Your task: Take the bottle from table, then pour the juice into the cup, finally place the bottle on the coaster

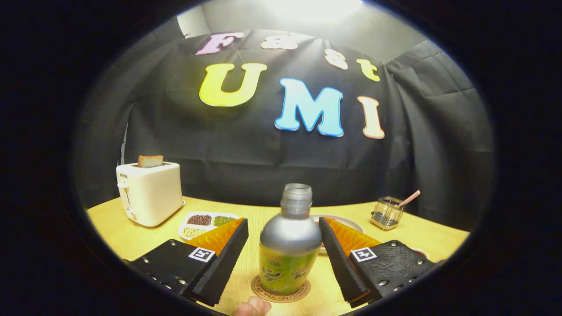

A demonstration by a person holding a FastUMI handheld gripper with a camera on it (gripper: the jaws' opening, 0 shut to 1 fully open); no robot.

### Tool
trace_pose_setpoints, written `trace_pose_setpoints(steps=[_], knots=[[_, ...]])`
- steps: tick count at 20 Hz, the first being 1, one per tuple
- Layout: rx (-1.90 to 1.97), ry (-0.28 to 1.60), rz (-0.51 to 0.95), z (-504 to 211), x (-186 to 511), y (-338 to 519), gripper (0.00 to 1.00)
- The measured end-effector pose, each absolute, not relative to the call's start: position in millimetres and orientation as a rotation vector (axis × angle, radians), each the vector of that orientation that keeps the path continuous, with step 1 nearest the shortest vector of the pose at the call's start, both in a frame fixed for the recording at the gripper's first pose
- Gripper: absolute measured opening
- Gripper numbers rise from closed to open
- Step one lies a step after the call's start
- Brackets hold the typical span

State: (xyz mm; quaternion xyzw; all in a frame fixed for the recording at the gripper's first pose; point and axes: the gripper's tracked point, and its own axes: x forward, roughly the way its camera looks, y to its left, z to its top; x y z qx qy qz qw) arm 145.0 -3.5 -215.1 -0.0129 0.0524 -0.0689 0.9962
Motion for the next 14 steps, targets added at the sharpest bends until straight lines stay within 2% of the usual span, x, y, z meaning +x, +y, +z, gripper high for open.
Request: trace_pose_setpoints(steps=[5,9,14], knots=[[-0.062,-0.015,-0.116,-121.7,115.0,-14.2,0.97],[-0.078,-0.019,0.025,-70.5,103.3,-3.8,0.97],[-0.078,-0.054,0.027,-17.8,86.7,-28.8,0.96]])
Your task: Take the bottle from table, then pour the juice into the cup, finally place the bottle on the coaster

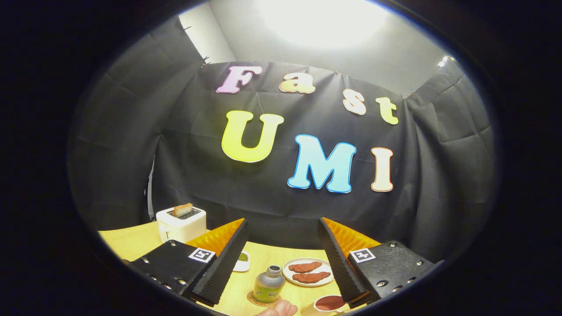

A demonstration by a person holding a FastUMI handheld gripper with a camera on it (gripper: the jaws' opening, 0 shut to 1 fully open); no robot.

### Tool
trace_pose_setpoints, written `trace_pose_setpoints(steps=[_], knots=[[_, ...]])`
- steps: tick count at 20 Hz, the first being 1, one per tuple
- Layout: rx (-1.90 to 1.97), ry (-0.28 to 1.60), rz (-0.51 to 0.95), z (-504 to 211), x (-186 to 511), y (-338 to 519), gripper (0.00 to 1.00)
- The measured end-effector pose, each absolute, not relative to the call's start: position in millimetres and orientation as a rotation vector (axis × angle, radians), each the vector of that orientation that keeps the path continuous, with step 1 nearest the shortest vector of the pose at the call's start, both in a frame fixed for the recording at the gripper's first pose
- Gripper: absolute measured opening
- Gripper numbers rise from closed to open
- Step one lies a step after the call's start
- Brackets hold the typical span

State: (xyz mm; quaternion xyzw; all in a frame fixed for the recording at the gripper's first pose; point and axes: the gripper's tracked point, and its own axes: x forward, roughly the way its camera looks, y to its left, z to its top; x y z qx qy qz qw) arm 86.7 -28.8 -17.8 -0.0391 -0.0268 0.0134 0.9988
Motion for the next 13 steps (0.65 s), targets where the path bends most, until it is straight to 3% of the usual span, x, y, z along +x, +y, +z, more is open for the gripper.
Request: trace_pose_setpoints(steps=[8,13], knots=[[-0.029,-0.078,0.122,7.8,90.4,-63.8,0.96],[-0.075,-0.069,0.100,1.3,83.6,-92.9,0.96]])
